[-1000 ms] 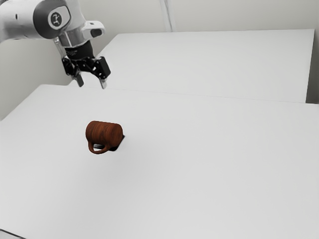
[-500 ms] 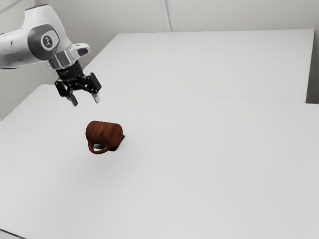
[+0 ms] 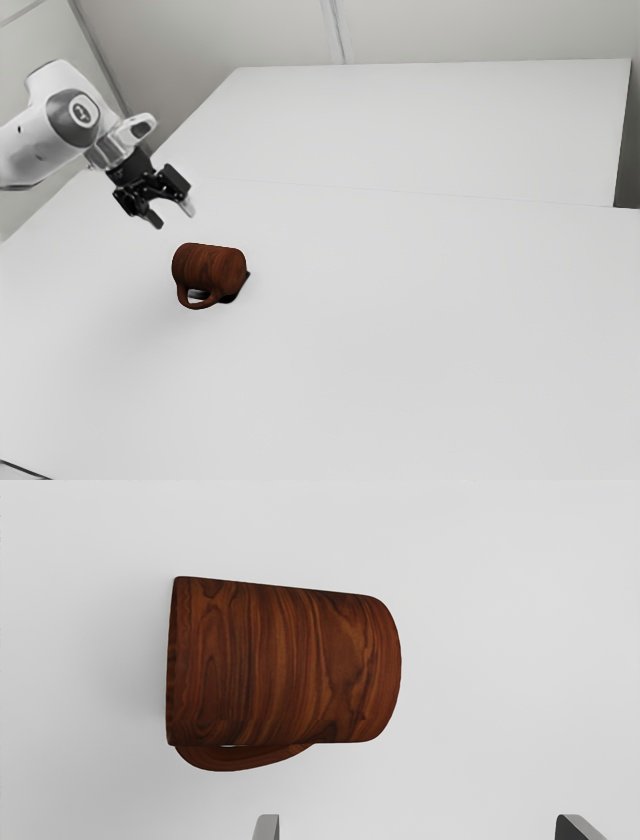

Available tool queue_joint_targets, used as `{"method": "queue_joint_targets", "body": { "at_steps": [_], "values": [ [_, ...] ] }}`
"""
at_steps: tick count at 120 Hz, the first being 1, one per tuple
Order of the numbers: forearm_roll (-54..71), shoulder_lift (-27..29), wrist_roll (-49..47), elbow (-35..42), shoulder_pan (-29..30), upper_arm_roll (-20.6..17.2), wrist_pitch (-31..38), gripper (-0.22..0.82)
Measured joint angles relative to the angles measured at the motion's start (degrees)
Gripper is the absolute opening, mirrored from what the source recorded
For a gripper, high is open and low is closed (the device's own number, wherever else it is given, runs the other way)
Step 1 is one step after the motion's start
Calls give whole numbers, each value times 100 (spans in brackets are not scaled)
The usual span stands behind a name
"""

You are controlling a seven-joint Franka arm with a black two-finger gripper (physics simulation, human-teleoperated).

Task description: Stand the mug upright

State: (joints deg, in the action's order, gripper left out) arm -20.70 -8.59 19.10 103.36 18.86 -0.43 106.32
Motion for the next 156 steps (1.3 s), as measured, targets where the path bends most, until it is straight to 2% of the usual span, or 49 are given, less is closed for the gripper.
{"method": "queue_joint_targets", "body": {
  "at_steps": [36, 76, 122, 156],
  "values": [
    [-618, -552, 1237, -167, 587, -17, 34, 60],
    [-1278, -1649, 2664, -1016, 1130, -9, -461, 60],
    [-1972, -2471, 3593, -1569, 1206, 49, -1309, 60],
    [-2394, -2608, 3885, -1563, 1214, 63, -1711, 60]
  ]
}}
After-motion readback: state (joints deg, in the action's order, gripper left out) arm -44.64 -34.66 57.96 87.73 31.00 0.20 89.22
